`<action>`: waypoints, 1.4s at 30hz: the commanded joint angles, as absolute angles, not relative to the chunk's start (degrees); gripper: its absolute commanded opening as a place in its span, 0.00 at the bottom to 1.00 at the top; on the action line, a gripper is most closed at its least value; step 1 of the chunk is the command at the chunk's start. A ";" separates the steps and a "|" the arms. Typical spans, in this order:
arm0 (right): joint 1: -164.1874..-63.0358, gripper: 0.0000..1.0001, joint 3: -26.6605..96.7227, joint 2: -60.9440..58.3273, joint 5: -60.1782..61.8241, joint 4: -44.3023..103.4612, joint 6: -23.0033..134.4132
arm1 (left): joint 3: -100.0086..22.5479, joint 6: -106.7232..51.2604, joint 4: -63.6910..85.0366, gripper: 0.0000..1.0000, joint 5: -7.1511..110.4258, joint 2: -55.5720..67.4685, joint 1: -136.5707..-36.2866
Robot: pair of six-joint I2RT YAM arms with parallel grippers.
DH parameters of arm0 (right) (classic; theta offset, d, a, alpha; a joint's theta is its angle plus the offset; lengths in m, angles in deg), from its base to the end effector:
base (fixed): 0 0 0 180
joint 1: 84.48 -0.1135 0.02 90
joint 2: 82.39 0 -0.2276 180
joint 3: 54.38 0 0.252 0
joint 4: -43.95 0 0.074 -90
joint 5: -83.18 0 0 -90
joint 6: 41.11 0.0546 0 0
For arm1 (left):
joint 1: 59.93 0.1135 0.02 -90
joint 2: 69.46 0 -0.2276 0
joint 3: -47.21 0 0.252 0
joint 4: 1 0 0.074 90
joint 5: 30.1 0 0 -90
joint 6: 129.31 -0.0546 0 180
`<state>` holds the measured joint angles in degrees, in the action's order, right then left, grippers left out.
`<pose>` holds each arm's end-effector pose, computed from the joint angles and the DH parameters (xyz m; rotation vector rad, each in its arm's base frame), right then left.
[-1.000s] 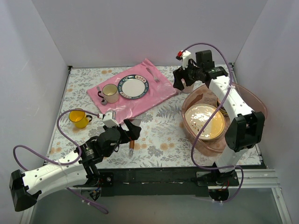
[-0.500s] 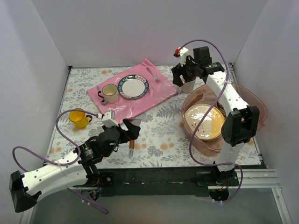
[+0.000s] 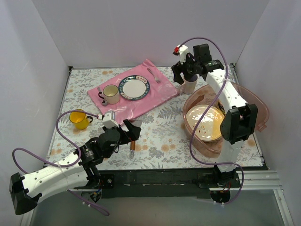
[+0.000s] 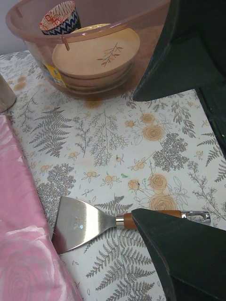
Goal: Place the mixed dishes into the plastic bin
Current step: Pick up the cup at the center of the board.
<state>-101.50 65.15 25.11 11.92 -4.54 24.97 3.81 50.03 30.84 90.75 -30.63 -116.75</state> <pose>0.4118 0.1444 0.3084 -0.9306 1.9751 0.2923 0.1336 -0.1532 0.2209 -0.9353 1.9341 -1.0654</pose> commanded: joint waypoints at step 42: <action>-100.48 0.57 75.24 41.97 -6.47 -0.76 27.00 | 2.41 49.81 32.82 0.98 91.01 -30.17 -115.65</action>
<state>-101.22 72.45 40.63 -4.73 -2.34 25.58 3.81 50.03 32.24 90.66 -30.21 -115.92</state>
